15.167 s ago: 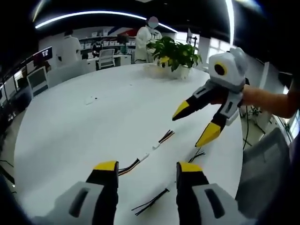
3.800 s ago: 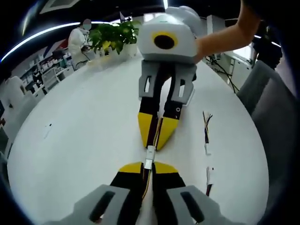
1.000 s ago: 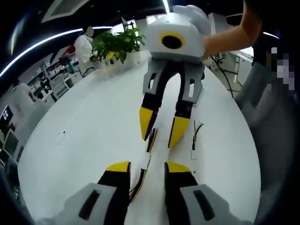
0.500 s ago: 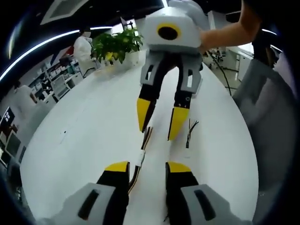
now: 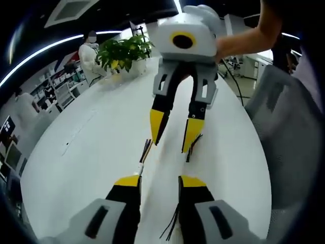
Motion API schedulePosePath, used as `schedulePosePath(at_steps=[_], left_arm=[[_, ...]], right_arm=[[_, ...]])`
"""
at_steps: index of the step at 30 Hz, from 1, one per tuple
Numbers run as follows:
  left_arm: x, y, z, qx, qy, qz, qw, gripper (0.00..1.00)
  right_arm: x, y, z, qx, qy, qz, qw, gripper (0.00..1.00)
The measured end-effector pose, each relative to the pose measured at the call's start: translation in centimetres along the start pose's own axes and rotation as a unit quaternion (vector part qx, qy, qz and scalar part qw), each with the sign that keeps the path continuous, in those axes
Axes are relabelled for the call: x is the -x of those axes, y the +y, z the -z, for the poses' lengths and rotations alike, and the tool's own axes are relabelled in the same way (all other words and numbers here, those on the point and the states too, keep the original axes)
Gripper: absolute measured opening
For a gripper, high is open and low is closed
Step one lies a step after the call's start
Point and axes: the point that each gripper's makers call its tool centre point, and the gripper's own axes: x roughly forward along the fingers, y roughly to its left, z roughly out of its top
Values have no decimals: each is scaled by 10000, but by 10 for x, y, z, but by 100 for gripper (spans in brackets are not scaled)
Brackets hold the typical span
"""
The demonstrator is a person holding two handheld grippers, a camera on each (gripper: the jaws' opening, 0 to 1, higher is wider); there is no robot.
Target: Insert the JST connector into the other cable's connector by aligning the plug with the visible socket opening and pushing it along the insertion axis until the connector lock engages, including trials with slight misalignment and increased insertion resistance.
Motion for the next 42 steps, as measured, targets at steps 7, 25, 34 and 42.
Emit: schedulePosePath(at_steps=[7,25,34,42], left_arm=[[2,-11,3,44,9,-33,10000,22],[-4,-29,11,157,93,65,9998,22],[-9,-34,19,231,150,129,9995,21],[-12,-31,25,329,175,107,9992,19]], right_arm=[[2,8,2,24,39,-32,10000,20],[3,23,13,-36,95,-202,9997,16],[-2,29,23,-115,160,-273,9994,15],[-11,30,28,-250,181,-300,9991,15]])
